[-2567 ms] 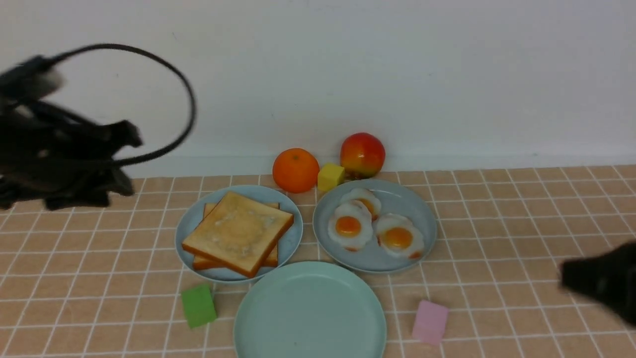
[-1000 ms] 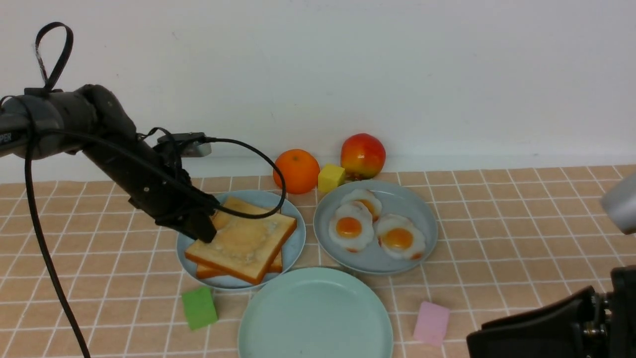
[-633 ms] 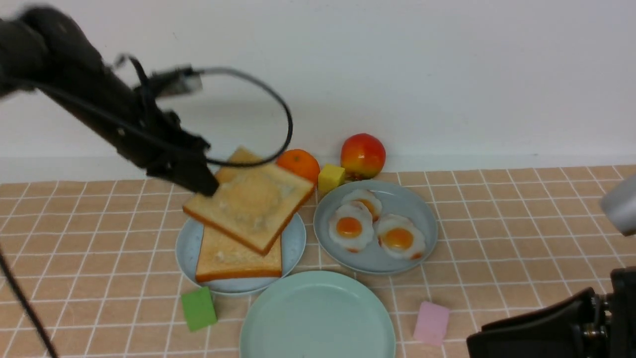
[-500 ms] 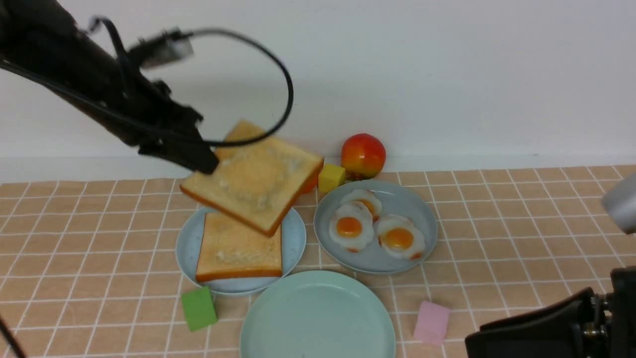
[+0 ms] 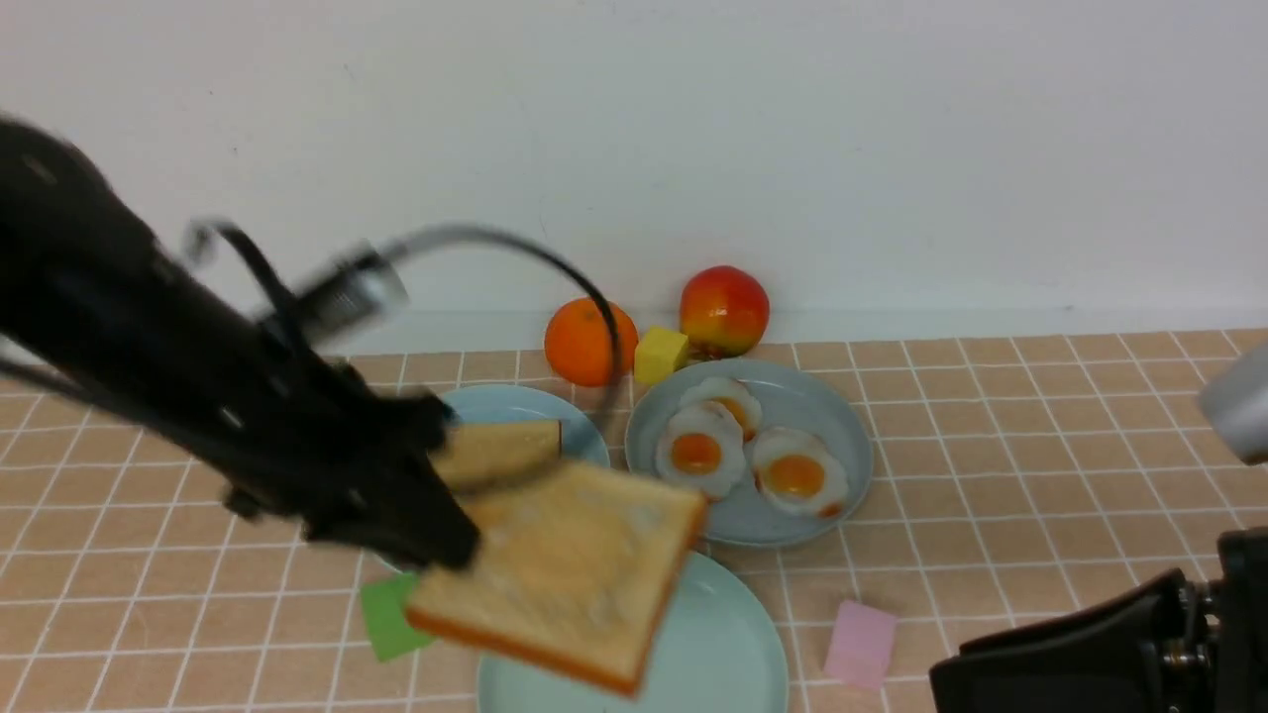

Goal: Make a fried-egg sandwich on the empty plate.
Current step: Use the left arm to put a slice of bread into the empty plate in the middle, then use the right arm to grab a fried egg, then use the right arm to place the fried egg on the slice of bread in the middle, then use the left arm to grab a slice of bread

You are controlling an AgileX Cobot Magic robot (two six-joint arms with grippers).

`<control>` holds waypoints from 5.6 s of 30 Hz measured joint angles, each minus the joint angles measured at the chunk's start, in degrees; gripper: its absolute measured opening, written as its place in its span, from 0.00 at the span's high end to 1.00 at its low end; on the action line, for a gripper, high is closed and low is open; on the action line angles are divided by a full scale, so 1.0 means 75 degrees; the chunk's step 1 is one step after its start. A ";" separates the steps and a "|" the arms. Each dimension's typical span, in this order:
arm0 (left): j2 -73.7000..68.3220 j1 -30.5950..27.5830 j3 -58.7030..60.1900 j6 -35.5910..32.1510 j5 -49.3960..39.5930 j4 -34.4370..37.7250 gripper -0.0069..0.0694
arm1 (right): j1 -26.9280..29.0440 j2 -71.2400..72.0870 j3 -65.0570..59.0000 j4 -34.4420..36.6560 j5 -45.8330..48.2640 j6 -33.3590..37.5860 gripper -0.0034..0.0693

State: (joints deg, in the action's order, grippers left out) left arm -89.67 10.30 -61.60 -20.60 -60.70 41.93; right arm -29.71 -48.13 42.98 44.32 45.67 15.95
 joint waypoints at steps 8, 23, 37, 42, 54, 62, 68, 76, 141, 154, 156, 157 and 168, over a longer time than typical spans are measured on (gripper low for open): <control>-0.0719 0.1296 0.0715 0.0922 0.2404 -0.0130 0.88 | 0.0000 0.0000 0.0000 -0.0052 -0.0072 0.0000 0.62; -0.1004 0.1390 0.0290 0.2245 0.2098 -0.0826 0.34 | 0.0000 -0.0030 0.0114 -0.0860 -0.0637 -0.0137 0.59; 0.0741 0.1117 -0.2402 0.1388 -0.1138 -0.1506 0.30 | 0.0000 -0.2960 0.2837 -0.3474 -0.0099 -0.2193 0.49; 0.2259 0.1117 -0.1502 0.0631 -0.1272 -0.1554 0.50 | 0.0000 -0.5068 0.4703 -0.4529 0.0700 -0.3141 0.49; 0.4491 0.1117 0.1527 -0.0765 0.0838 -0.1141 0.93 | 0.0905 -0.9169 0.7808 -0.4080 0.1310 -0.2963 0.49; 0.4491 0.1117 0.1597 -0.0781 0.0994 -0.1082 0.93 | 0.1376 -1.0233 0.8325 -0.3043 0.0801 -0.2418 0.51; 0.4491 0.1117 0.1605 -0.0787 0.0999 -0.1061 0.93 | 0.1509 -1.0583 0.8333 -0.2763 0.0461 -0.2341 0.52; 0.4491 0.1117 0.1605 -0.0787 0.0999 -0.1061 0.93 | 0.1509 -1.1129 0.8343 -0.2460 -0.0048 -0.2338 0.54; 0.4491 0.1117 0.1605 0.0844 0.0927 -0.1448 0.86 | -0.0474 -0.8058 0.5274 -0.2615 0.0393 -0.1963 0.62; 0.2820 0.1117 0.1385 0.4641 0.3102 -0.4385 0.55 | -0.0474 -0.4160 0.4441 -0.3193 0.0730 -0.1605 0.60; 0.2411 0.1117 0.1211 0.4850 0.3095 -0.4645 0.50 | -0.0474 -0.3753 0.4198 -0.3193 0.0730 -0.1454 0.62; 0.1897 0.1117 0.0890 0.5070 0.3034 -0.4877 0.46 | -0.0474 -0.3223 0.3770 -0.3193 0.0723 -0.1225 0.63; -0.1727 0.0705 -0.2267 0.4283 0.1931 -0.4726 0.40 | -0.0474 -0.0484 0.1575 -0.3209 0.0791 -0.0402 0.63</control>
State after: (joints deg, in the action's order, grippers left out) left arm -102.62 15.59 -78.60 11.52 -46.22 6.48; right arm -33.27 -51.76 54.80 20.25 51.60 12.94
